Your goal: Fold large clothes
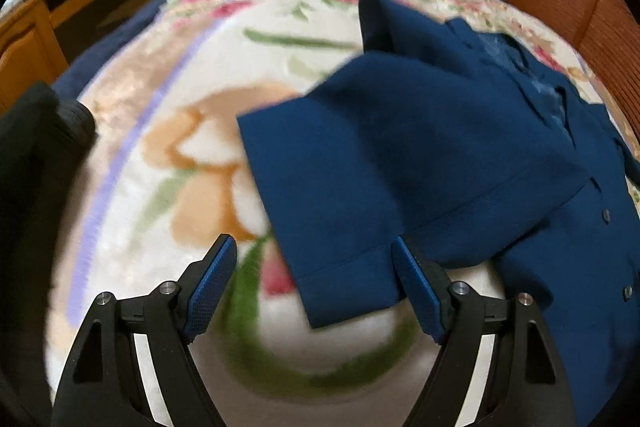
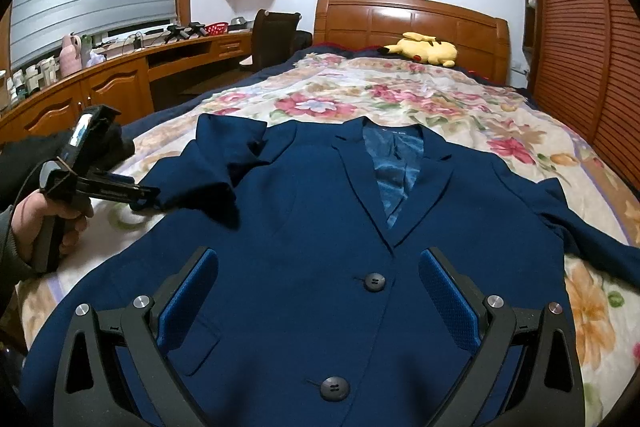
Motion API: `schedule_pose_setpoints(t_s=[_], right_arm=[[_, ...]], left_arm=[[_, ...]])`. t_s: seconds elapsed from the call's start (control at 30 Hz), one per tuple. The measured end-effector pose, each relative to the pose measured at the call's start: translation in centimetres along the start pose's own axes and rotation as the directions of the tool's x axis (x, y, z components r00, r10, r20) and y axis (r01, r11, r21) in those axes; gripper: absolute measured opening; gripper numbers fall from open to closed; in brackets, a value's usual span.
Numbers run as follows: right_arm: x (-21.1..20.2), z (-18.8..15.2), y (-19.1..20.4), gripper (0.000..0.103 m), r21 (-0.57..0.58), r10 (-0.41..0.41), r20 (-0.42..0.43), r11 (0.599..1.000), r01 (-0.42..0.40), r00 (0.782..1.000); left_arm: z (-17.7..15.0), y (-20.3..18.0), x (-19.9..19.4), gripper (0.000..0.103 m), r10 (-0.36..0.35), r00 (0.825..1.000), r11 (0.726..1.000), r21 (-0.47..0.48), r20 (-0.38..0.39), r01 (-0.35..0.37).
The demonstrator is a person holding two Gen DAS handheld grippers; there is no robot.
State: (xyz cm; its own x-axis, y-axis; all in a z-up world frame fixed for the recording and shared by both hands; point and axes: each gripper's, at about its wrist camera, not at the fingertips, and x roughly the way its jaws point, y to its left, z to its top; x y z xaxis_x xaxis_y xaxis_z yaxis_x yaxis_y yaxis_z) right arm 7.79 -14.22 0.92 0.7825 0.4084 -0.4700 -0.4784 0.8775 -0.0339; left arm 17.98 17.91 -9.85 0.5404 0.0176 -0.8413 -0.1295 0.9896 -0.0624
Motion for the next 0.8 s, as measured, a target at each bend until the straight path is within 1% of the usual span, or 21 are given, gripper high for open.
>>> schedule_pose_setpoints(t_s=[0.07,0.1,0.13,0.17,0.2,0.23,0.27,0.3,0.33,0.4,0.43,0.53,0.57,0.7,0.8], right_arm=[[0.0,0.0,0.0,0.1,-0.002,0.002,0.0,1.0,-0.002,1.0],[-0.1,0.0,-0.1,0.1,-0.003,0.003,0.0,1.0,-0.003,1.0],[-0.1,0.0,-0.1,0.1,-0.004,0.004,-0.001,1.0,-0.004,1.0],[-0.2,0.0,-0.2,0.1,-0.006,0.004,0.0,1.0,-0.004,1.0],[-0.3,0.0,-0.3,0.1,-0.006,0.004,0.0,1.0,-0.004,1.0],[-0.4,0.0,-0.4,0.1,-0.005,0.004,0.001,1.0,-0.004,1.0],[-0.6,-0.1,-0.4,0.1,-0.005,0.004,0.002,1.0,-0.004,1.0],[-0.8,-0.1,-0.6,0.1,-0.003,0.002,0.005,1.0,-0.002,1.0],[-0.9,0.0,-0.7,0.1,-0.002,0.001,0.007,1.0,-0.001,1.0],[-1.2,-0.1,-0.9,0.1,0.002,-0.002,0.011,1.0,0.002,1.0],[-1.4,-0.1,-1.1,0.1,0.002,-0.005,0.014,1.0,0.005,1.0],[-1.9,-0.3,-1.4,0.1,0.006,-0.015,0.021,1.0,0.015,1.0],[-2.1,-0.4,-1.6,0.1,0.009,-0.019,0.024,1.0,0.019,1.0],[-2.9,-0.6,-2.6,0.1,0.029,-0.034,0.033,0.999,0.033,0.999],[-3.4,-0.8,-3.6,0.1,0.047,-0.053,0.037,0.998,0.051,0.998]], left_arm=[[0.2,-0.1,0.2,0.081,0.005,1.0,1.0,0.005,-0.007,-0.005],[0.2,-0.2,0.3,0.078,0.004,1.0,1.0,0.005,-0.011,-0.003],[0.2,-0.3,0.3,0.072,-0.011,1.0,1.0,0.003,-0.017,0.011],[0.3,-0.5,0.3,0.061,-0.027,0.999,1.0,0.005,-0.025,0.027],[0.3,-0.7,0.3,0.044,-0.038,0.999,0.999,0.015,-0.024,0.038],[0.5,-1.1,0.2,0.036,-0.037,0.999,0.999,0.036,-0.034,0.038],[0.8,-1.5,0.0,0.013,-0.035,0.998,0.998,0.059,-0.045,0.038],[1.3,-2.0,-0.8,0.01,-0.043,0.998,0.996,0.069,-0.046,0.047],[1.6,-2.3,-1.4,0.01,-0.031,0.999,0.997,0.076,-0.03,0.034],[2.6,-3.6,-3.6,0.009,0.0,1.0,0.994,0.107,0.03,-0.003],[3.0,-4.1,-4.4,0.009,0.004,0.999,0.993,0.114,0.052,-0.01],[4.2,-6.2,-7.5,0.009,0.012,0.99,0.989,0.143,0.141,-0.033],[4.7,-7.1,-8.7,0.008,0.005,0.984,0.988,0.151,0.176,-0.032],[6.3,-10.6,-12.0,0.008,-0.033,0.964,0.982,0.186,0.265,-0.018],[7.1,-14.1,-13.8,0.008,-0.074,0.953,0.971,0.239,0.294,0.002]])
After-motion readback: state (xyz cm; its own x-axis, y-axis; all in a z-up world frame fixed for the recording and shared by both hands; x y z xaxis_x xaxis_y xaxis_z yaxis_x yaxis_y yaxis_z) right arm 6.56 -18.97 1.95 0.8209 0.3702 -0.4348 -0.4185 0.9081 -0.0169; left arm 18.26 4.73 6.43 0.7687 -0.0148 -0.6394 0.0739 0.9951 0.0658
